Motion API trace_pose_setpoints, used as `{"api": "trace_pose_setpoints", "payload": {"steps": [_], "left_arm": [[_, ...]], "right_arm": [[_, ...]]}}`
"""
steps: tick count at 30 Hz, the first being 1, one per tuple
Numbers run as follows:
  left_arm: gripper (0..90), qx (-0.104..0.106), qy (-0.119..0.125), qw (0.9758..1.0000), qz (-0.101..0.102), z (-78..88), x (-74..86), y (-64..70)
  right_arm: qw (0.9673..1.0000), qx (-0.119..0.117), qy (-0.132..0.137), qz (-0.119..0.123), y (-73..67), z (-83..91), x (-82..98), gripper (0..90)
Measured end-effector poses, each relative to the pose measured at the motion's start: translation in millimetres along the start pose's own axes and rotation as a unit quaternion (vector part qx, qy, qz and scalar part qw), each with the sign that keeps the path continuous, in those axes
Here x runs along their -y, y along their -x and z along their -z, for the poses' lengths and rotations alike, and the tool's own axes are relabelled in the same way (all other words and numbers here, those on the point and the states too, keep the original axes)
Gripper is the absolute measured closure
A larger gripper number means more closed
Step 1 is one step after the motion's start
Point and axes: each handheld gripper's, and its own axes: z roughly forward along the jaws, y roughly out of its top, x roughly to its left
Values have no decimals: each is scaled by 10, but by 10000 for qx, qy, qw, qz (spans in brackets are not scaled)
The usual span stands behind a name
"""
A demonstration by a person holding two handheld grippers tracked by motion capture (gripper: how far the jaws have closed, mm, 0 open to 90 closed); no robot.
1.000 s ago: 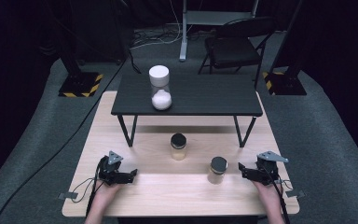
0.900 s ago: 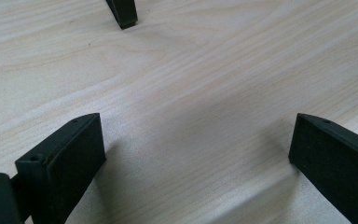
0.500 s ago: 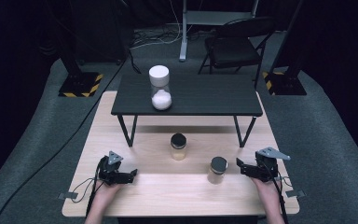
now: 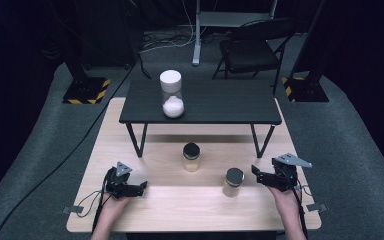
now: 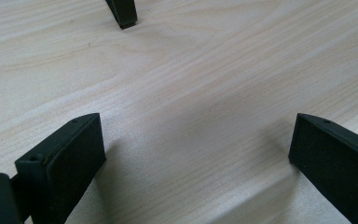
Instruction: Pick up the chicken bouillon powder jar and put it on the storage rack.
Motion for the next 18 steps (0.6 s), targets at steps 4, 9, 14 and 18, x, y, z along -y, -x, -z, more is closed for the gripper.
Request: {"api": "trace_pose_setpoints", "payload": {"steps": [4,9,14,18], "left_arm": [[31,-1,-1,10000,-1,0,0,0],[31,5,-15,10000,-13,2,0,3],[31,16,-11,10000,-18,1,0,7],[31,16,-11,10000,-17,1,0,7]], "right_arm": [[10000,-28,21,27,-36,11,-57,128],[9999,-79,69,36,-73,23,-113,129],[9998,-150,132,46,-130,35,-176,130],[9995,-230,190,52,-192,41,-222,130]]}}
